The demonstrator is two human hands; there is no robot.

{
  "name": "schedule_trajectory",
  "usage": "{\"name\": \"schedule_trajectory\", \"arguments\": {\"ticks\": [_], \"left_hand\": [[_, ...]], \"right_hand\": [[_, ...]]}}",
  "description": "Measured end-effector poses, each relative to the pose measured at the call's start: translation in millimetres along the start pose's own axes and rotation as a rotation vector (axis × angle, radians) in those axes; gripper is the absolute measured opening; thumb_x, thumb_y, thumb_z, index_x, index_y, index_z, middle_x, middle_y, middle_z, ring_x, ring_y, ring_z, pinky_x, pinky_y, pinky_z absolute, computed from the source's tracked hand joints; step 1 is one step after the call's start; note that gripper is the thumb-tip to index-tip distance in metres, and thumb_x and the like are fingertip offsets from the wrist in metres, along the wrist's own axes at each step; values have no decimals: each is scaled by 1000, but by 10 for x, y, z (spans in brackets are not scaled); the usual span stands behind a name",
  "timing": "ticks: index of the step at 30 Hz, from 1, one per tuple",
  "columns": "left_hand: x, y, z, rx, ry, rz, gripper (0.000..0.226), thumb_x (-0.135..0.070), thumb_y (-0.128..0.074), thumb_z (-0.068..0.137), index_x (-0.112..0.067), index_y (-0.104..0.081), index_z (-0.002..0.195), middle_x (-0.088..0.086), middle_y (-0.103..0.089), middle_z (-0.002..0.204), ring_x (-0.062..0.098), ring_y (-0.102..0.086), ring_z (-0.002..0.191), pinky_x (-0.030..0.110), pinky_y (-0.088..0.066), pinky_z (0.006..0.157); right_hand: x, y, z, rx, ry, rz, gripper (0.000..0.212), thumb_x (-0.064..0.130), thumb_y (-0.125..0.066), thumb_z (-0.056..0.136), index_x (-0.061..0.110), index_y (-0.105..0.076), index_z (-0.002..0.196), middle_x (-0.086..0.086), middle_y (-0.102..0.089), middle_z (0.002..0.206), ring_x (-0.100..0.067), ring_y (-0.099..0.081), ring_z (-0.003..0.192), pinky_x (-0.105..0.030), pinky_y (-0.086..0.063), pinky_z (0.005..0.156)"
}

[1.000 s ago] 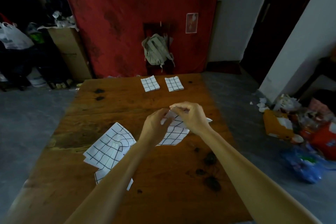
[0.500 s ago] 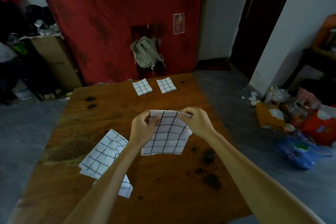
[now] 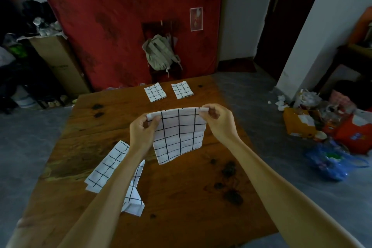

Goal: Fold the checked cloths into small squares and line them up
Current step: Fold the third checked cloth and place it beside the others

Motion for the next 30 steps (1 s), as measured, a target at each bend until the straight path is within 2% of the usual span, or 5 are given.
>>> {"name": "schedule_trajectory", "arguments": {"ticks": [11,17,22,25,30], "left_hand": [[-57,-62,5,12,-17,1,9,-21,-64,90,-27,-69,85,-8,-69,81,2,-62,76,23,-48,71],[-45,-105,6,27,-23,10,5,-24,-65,89,-24,-70,86,0,-70,83,22,-64,84,36,-52,74],[-111,-149,-24,30,-37,16,7,-21,-64,89,-25,-69,87,-6,-69,81,2,-62,75,23,-49,69],[-124,-169,-31,39,-39,31,6,-22,-64,90,-22,-69,86,1,-69,79,12,-61,73,29,-49,67],[-143,-340,-52,101,-65,129,10,-19,-64,90,-13,-67,82,7,-65,73,24,-59,66,36,-49,60]], "right_hand": [[-119,84,41,-28,-71,14,16,21,-64,91,20,-69,106,19,-64,93,1,-62,90,-4,-47,71],[-163,127,58,-27,-89,-25,18,20,-63,93,19,-69,110,22,-61,91,5,-61,87,-2,-45,67],[-191,159,50,-39,-101,-38,17,19,-61,94,19,-68,109,19,-62,93,4,-61,88,-5,-48,71],[-170,177,11,-41,-100,-57,19,21,-60,95,19,-65,113,16,-62,100,-3,-62,99,-10,-50,80],[427,-179,-129,51,395,-517,46,29,-58,93,18,-48,137,0,-50,136,-14,-38,130,-34,-19,111]]}}
Point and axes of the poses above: each hand's wrist, its own z-axis towards the middle knuckle, its own y-axis out of the back of the hand, x = y × z, the point moved 10 cm from there along z, towards the middle knuckle
